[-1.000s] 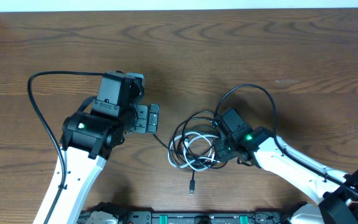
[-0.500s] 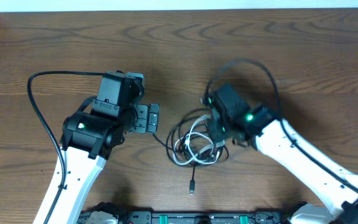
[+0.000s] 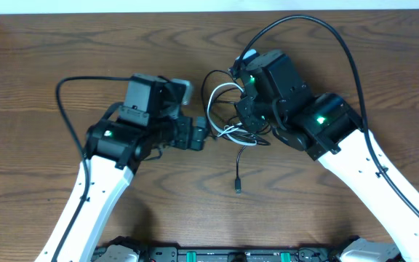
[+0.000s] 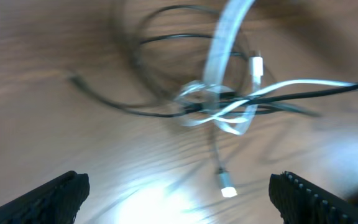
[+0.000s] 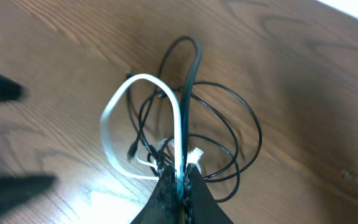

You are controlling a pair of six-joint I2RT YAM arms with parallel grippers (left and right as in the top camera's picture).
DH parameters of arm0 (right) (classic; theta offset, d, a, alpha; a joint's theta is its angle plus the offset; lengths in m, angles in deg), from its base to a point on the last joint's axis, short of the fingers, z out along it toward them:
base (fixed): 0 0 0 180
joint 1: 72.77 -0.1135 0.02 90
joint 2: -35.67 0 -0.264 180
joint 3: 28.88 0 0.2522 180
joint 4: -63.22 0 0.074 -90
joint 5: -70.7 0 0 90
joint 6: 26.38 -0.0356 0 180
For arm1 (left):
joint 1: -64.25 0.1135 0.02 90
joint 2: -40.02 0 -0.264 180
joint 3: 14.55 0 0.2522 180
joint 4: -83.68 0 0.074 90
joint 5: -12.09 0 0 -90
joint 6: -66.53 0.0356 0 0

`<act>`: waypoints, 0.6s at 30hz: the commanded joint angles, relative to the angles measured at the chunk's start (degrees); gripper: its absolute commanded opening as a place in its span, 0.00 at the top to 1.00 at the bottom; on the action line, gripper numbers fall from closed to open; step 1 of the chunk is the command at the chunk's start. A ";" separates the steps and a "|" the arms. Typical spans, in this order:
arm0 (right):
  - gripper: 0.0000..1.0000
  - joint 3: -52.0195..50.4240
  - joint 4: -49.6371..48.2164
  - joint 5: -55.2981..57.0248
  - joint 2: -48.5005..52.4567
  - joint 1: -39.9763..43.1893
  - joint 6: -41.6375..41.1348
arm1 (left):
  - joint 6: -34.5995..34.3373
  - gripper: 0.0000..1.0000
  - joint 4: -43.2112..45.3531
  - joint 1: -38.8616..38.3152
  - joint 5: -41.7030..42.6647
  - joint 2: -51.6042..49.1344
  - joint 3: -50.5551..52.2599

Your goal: Untangle cables

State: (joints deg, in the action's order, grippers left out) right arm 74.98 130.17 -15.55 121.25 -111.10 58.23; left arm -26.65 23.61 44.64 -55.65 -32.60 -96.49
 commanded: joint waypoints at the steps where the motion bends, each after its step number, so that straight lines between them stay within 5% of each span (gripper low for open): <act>1: 0.99 3.21 0.68 0.85 -0.72 -0.39 1.25 | 3.61 0.02 2.64 -1.44 13.51 -1.18 -0.37; 18: 0.99 24.04 9.64 6.67 -0.72 -0.39 2.49 | 5.33 0.02 10.58 -3.93 14.43 -4.09 -0.37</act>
State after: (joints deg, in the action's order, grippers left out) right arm 95.42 139.64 -10.83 121.27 -111.10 59.21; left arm -22.13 34.17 40.79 -42.18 -35.84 -96.49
